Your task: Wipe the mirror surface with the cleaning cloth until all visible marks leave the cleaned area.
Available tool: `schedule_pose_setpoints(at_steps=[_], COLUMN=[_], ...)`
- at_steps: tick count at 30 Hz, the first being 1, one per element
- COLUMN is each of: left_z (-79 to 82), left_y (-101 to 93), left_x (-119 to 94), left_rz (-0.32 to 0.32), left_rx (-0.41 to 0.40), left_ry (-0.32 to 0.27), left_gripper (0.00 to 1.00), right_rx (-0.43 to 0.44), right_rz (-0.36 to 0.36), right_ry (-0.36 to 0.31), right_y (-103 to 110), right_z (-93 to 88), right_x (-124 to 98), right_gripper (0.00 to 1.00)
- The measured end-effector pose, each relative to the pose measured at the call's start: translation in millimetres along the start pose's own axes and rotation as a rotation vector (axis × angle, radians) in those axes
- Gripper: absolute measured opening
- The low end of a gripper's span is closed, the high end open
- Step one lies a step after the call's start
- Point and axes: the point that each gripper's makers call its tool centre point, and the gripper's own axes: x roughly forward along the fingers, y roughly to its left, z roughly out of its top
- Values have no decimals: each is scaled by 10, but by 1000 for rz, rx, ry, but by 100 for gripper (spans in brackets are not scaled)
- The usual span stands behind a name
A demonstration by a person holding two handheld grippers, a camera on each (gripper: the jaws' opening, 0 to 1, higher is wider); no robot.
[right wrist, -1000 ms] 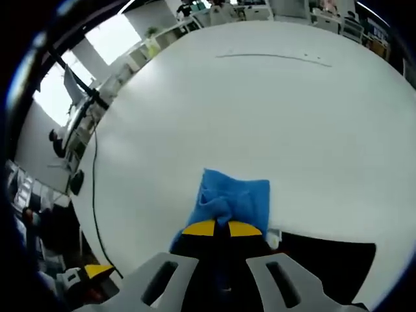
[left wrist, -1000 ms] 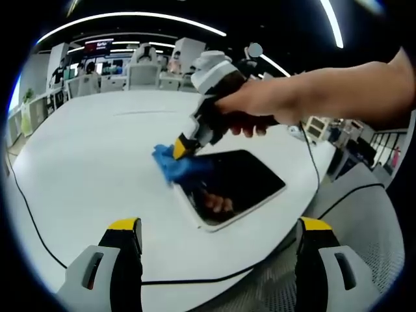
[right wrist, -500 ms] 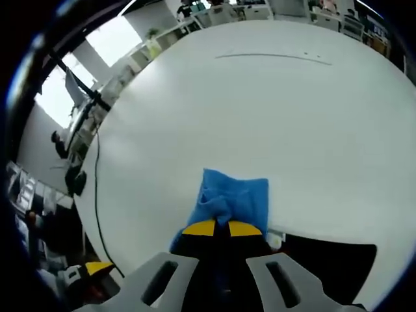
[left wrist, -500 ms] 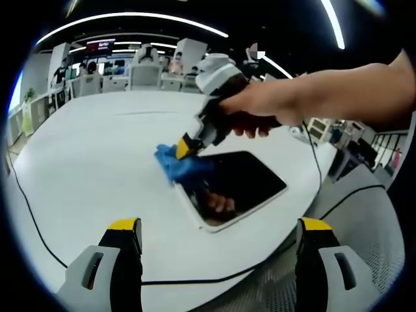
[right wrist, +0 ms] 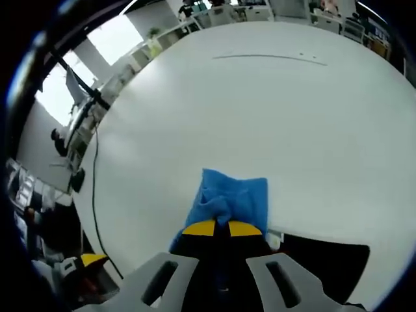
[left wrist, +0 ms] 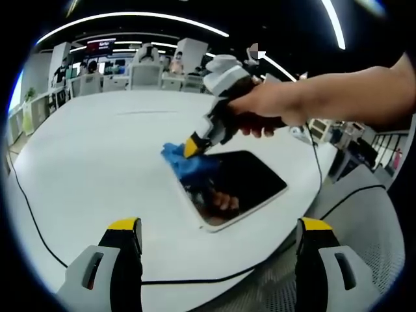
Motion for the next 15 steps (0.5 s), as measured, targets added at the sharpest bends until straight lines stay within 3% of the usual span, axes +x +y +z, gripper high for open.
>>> schedule_pose_setpoints(at_steps=[15], left_z=[1], left_y=[1], left_x=[-2], left_rz=[1], left_rx=[4], left_ry=[3], left_gripper=[99], right_rx=[15], right_rz=[-14], right_ry=[4], right_y=[-154], right_z=[-31], right_x=[-57], right_gripper=[0])
